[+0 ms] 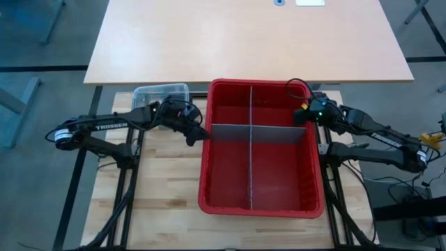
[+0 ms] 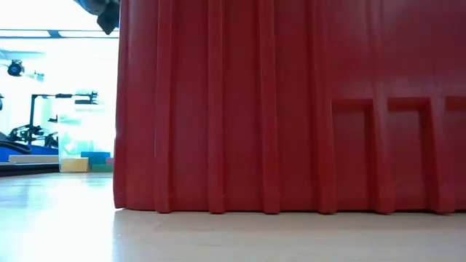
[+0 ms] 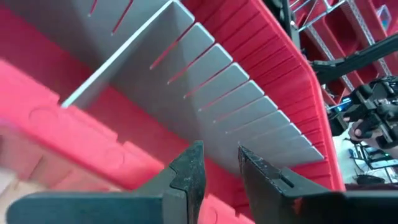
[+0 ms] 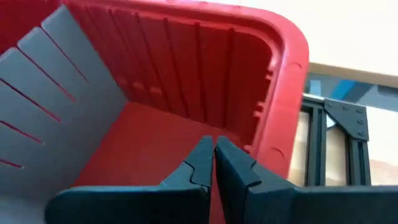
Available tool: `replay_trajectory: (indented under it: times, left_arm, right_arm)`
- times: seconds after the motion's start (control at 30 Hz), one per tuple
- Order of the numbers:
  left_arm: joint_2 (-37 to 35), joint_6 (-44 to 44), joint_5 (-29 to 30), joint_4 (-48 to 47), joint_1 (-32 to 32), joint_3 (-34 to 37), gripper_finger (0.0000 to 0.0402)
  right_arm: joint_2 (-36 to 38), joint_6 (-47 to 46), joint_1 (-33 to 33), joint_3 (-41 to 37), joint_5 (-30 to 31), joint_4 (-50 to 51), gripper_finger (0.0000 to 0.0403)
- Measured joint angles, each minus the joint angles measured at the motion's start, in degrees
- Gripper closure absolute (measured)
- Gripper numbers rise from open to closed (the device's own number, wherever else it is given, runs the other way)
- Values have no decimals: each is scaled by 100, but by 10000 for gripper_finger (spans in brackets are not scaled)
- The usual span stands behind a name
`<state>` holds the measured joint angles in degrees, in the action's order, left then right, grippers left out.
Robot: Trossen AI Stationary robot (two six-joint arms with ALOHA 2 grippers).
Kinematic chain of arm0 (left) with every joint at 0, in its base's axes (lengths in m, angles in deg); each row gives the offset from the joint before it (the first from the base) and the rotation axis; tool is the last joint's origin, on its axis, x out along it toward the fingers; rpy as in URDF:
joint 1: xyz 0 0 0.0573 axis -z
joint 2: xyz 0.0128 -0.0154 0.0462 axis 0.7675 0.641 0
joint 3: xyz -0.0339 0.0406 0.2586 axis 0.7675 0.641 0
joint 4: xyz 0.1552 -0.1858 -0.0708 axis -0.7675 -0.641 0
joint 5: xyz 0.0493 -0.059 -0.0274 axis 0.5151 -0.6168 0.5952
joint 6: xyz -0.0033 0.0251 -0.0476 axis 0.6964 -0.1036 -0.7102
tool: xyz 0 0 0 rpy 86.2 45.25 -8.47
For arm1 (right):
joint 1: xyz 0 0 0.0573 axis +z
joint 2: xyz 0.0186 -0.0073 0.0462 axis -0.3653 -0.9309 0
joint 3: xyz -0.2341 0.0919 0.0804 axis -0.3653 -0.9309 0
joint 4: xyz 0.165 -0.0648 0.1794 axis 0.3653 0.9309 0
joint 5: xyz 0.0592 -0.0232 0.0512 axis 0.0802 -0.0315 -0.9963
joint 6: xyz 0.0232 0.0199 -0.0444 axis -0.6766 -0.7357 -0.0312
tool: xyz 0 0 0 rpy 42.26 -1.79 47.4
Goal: Sort blocks
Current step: Insert the bin divider into the red bin
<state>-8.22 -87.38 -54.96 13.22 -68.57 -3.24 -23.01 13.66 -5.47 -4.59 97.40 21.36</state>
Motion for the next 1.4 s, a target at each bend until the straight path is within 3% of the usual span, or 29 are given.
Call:
replay_trajectory:
  times: [0.33,0.6,0.8,1.1,1.4]
  left_arm:
    - [-301,151,-46,-256,-4,0,323]
    - [-655,421,528,-1264,-4,0,326]
    - [-625,487,687,-1790,-2,0,378]
    - [-531,444,970,-1979,-2,0,401]
    - [79,151,547,-1290,122,2,401]
  right_arm:
    - [426,24,0,93,556,422,403]
    - [813,-335,-2,179,737,1343,403]
    - [794,-582,-2,135,736,1787,403]
    - [800,-588,-2,116,698,1771,403]
    - [571,-573,-3,114,688,1659,403]
